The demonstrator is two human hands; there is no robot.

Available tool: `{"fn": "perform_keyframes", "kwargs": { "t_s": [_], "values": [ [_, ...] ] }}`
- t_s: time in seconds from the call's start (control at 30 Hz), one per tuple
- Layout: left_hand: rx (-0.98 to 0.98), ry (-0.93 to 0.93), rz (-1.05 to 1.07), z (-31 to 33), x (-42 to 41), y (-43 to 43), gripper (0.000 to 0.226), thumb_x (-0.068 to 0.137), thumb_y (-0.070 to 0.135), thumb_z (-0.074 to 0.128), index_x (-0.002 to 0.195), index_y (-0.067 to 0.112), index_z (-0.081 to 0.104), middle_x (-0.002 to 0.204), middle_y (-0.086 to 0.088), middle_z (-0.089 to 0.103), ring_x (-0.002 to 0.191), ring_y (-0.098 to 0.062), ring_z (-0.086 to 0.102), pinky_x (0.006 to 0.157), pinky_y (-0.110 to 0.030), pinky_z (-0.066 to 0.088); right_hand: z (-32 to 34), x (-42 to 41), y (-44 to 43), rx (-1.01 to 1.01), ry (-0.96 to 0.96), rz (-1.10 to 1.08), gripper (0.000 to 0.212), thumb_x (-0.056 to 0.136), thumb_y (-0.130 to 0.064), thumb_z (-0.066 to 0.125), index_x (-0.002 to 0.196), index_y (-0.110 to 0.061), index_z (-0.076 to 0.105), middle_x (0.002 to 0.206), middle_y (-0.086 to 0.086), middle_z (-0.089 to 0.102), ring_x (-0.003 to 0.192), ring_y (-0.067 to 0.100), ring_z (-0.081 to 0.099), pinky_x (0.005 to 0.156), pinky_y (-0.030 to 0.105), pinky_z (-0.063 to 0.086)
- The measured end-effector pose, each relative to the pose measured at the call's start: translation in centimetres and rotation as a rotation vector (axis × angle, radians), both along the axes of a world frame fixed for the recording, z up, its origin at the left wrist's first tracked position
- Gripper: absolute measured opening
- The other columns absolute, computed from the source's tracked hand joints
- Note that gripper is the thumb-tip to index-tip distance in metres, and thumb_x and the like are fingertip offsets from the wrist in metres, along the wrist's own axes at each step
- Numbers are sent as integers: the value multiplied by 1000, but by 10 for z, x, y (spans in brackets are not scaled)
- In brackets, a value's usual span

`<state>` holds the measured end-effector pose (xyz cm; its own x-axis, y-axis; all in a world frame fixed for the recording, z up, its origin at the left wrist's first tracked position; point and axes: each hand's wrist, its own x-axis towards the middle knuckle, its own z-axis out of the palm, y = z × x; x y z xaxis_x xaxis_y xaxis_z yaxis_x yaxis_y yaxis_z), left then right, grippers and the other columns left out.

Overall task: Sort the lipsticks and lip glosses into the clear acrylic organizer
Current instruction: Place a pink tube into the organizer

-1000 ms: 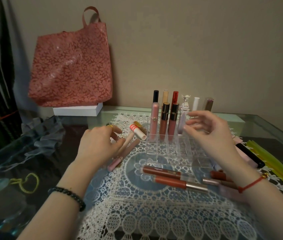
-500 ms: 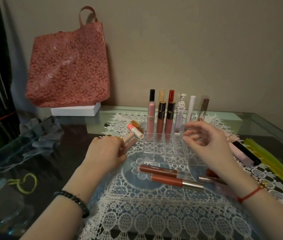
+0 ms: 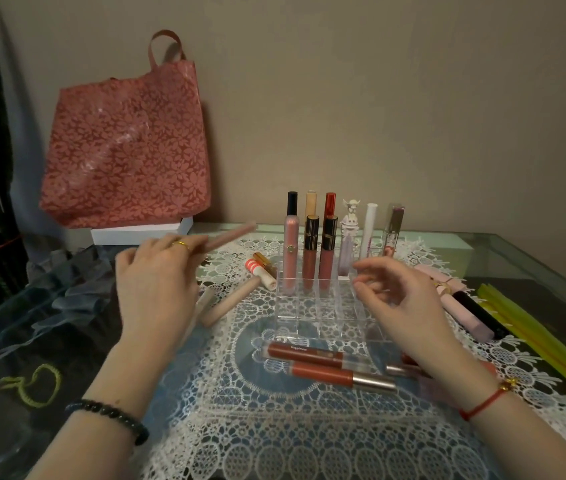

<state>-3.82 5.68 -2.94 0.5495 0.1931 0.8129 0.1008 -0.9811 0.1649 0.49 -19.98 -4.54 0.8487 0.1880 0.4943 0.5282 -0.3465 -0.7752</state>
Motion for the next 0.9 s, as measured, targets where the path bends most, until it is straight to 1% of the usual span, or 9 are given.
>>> {"fn": "perform_keyframes", "kwargs": {
  "t_s": [0.07, 0.17, 0.2, 0.27, 0.33, 0.47, 0.67, 0.8, 0.9],
  "values": [
    [-115, -124, -201, 4, 0, -3, 23, 81, 12, 58, 102, 21, 62, 93, 0, 66, 84, -26, 59, 78, -43, 39, 2, -2, 1, 76, 53, 33, 23, 78, -6, 61, 94, -23, 61, 83, -4, 64, 71, -1, 61, 63, 11, 50],
    [-253, -204, -528, 1, -3, -25, 19, 80, 27, 57, 98, 32, 54, 87, 17, 61, 75, -5, 57, 71, -41, 46, 8, -6, 4, 209, 230, 186, 17, 76, -10, 60, 92, -17, 63, 76, 1, 69, 68, 9, 66, 61, 17, 53],
    [-308, -204, -622, -1, -2, -32, 21, 79, 25, 60, 96, 36, 54, 86, 19, 61, 80, -3, 58, 74, -41, 47, 9, -8, 6, 249, 319, 261, 17, 75, -13, 59, 92, -15, 63, 75, 2, 70, 66, 11, 66, 60, 18, 54],
    [-378, -183, -763, -7, 0, -42, 34, 76, 7, 68, 94, 34, 57, 92, 15, 63, 91, -9, 61, 78, -47, 49, 11, -12, 11, 333, 518, 413, 25, 70, -19, 58, 93, -11, 64, 73, 4, 70, 64, 14, 66, 58, 19, 54],
    [-228, -227, -783, -11, 2, -49, 39, 70, 0, 72, 94, 28, 59, 99, 13, 62, 93, -7, 61, 81, -48, 47, 13, -15, 16, 381, 658, 526, 28, 69, -20, 60, 94, -8, 66, 76, 7, 70, 66, 16, 66, 59, 21, 54],
    [-21, -272, -827, -12, 3, -59, 21, 76, 21, 65, 92, 29, 56, 103, 13, 58, 92, 3, 57, 91, -38, 39, 16, -23, 22, 452, 827, 694, 27, 70, -20, 65, 92, -7, 69, 80, 9, 70, 73, 20, 67, 63, 28, 57],
    [92, -252, -836, -14, 5, -61, 10, 79, 28, 61, 86, 27, 55, 97, 15, 61, 92, -3, 57, 92, -35, 36, 18, -29, 24, 541, 857, 726, 44, 66, -11, 68, 108, -5, 58, 87, 17, 70, 77, 26, 68, 61, 31, 56],
    [16, -205, -836, -15, 5, -68, 17, 77, 20, 63, 92, 27, 57, 99, 15, 62, 94, -4, 57, 90, -32, 40, 20, -30, 24, 518, 812, 655, 47, 60, -7, 69, 105, -12, 57, 82, 15, 71, 73, 24, 69, 59, 30, 56],
    [-331, -179, -883, -13, 3, -77, 31, 75, 6, 65, 98, 28, 60, 98, 15, 64, 92, -4, 60, 83, -21, 46, 22, -28, 21, 449, 726, 543, 49, 58, -7, 71, 103, -15, 56, 81, 11, 72, 74, 22, 69, 58, 28, 56]
  ]
}}
